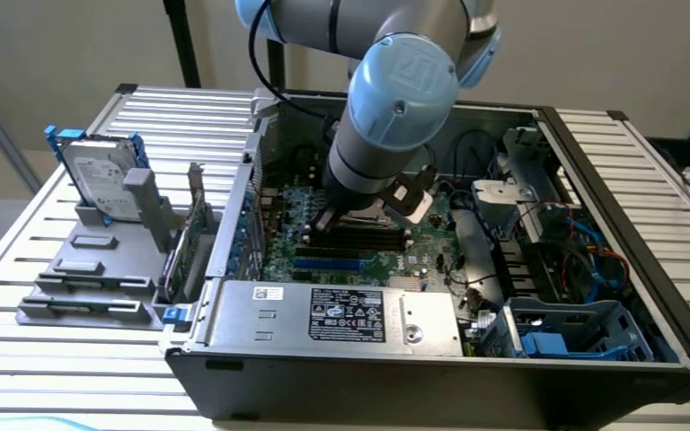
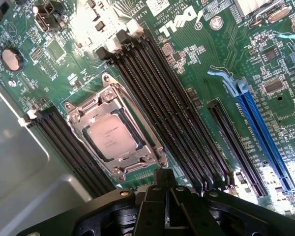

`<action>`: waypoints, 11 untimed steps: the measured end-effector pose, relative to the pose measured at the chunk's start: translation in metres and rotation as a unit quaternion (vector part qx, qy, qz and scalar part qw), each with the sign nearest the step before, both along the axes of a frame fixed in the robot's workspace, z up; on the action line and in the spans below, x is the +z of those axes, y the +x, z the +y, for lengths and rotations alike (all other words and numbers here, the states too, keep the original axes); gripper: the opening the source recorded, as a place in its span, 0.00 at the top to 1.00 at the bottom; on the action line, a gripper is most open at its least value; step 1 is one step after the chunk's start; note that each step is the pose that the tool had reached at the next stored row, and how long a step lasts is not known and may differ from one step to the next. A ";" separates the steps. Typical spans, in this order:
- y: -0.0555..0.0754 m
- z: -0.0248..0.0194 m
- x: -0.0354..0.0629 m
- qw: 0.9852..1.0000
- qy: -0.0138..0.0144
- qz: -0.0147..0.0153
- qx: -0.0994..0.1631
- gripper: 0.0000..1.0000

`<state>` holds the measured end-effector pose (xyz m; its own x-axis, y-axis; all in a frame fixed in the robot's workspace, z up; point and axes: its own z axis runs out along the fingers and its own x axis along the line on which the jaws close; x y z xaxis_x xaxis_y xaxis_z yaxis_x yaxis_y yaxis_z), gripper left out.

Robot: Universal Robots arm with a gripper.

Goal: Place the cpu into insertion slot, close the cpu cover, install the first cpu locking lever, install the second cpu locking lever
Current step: 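Install the second cpu locking lever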

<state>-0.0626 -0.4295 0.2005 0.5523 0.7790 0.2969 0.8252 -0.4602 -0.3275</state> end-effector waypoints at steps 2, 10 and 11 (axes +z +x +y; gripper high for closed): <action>0.000 0.0004 -0.0022 1.000 0.000 0.000 0.000 0.89; -0.001 0.0030 -0.0095 1.000 0.000 0.000 -0.001 0.89; -0.001 0.0035 -0.0102 1.000 0.000 0.000 -0.001 0.89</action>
<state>-0.0638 -0.4260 0.1902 0.5534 0.7784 0.2962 0.8245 -0.4617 -0.3272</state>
